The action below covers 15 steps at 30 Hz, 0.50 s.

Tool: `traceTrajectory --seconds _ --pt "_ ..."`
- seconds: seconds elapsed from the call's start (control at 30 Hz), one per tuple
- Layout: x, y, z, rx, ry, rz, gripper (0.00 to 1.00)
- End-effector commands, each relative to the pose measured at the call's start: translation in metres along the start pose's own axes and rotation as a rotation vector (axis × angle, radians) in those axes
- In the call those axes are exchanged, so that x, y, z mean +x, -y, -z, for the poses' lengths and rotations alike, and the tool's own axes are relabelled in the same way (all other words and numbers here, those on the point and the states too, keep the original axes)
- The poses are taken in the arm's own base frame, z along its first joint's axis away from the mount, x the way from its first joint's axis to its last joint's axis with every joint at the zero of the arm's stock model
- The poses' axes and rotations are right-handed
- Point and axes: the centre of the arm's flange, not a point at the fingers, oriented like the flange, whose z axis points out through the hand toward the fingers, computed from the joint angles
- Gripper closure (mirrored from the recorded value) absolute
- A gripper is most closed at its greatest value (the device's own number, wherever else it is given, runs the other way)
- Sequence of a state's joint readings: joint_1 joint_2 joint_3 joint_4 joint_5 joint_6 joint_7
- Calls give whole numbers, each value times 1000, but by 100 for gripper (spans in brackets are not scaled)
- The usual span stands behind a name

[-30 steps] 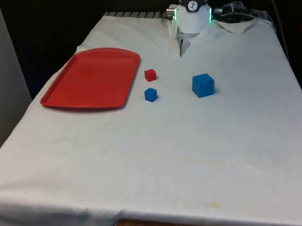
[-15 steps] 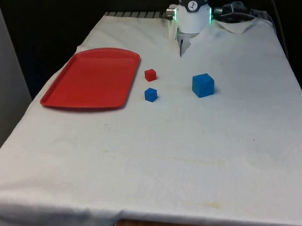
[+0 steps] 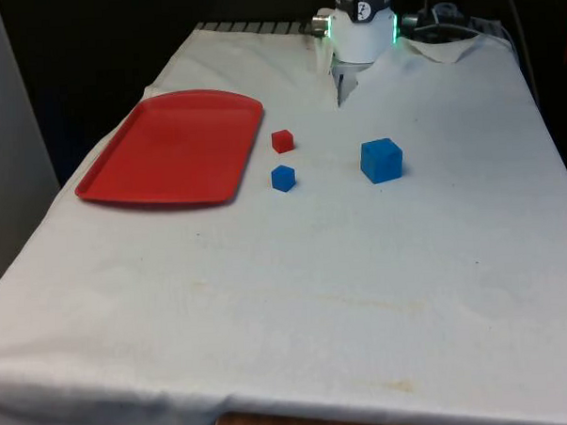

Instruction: Pick up the largest block and place it onto the tray.

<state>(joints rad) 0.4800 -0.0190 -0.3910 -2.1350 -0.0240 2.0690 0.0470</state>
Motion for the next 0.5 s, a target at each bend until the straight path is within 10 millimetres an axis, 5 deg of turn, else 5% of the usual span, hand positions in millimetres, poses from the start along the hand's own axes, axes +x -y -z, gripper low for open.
traceTrajectory --seconds 0.0,0.47 --pt "-1 1 -1 -2 -4 4 0" --pt "-14 13 -38 -30 -51 50 0"
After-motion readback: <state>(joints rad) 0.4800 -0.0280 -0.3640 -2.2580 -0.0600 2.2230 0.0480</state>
